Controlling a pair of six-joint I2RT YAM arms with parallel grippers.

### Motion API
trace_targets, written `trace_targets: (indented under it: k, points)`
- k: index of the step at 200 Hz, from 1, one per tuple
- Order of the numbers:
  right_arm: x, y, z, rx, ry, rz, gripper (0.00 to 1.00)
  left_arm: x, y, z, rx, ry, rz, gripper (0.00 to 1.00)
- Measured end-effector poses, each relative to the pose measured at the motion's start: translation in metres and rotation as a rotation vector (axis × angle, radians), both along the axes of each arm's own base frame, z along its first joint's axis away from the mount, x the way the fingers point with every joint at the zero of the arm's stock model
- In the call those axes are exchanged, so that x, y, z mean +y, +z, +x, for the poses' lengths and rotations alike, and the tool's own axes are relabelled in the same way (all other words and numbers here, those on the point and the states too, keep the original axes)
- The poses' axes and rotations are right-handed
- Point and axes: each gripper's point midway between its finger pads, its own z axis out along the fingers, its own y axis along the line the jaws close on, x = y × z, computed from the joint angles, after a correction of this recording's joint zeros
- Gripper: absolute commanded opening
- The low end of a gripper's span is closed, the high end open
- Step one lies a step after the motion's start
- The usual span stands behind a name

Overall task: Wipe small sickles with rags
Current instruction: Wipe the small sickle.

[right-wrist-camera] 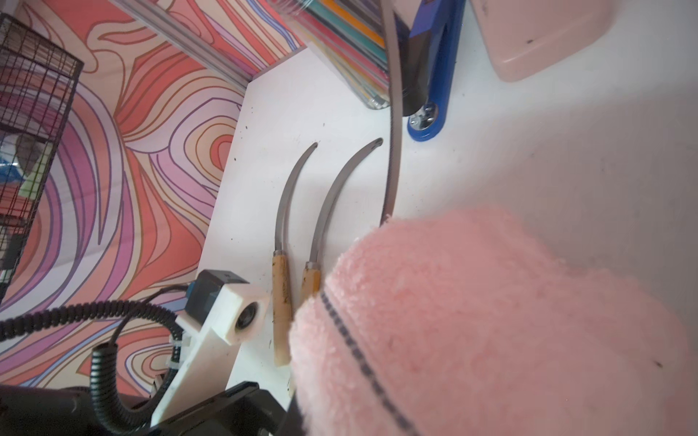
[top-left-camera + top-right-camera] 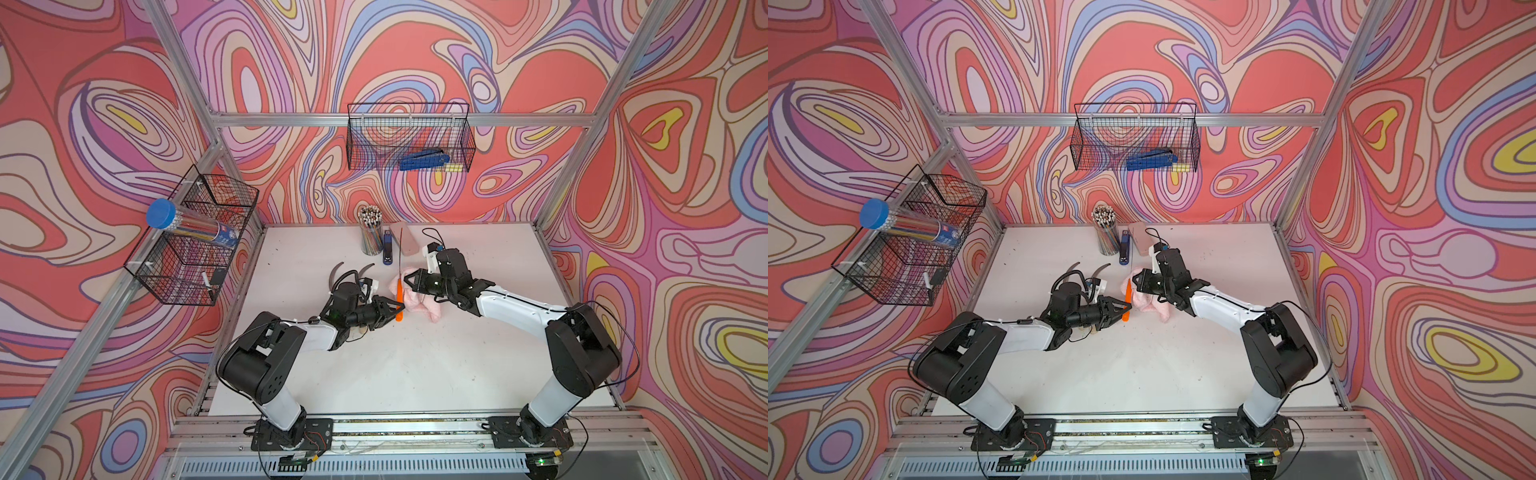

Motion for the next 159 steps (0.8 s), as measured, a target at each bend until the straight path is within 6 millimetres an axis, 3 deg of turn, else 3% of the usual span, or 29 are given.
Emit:
trace_targets:
  k: [41, 76, 117, 159]
  points:
    - [-0.019, -0.015, 0.026, 0.020, -0.063, -0.016, 0.00, 0.000, -0.002, -0.002, 0.017, 0.001, -0.009, 0.00]
    - [-0.011, -0.028, 0.054, 0.028, -0.058, 0.005, 0.00, -0.004, -0.002, -0.006, 0.016, -0.013, -0.011, 0.00]
    - [0.003, -0.050, 0.062, 0.076, -0.031, 0.032, 0.00, -0.007, -0.001, -0.009, 0.012, -0.025, -0.010, 0.00]
    - [0.003, -0.050, 0.062, 0.085, -0.035, 0.040, 0.00, -0.010, 0.004, -0.005, -0.007, -0.031, -0.020, 0.00]
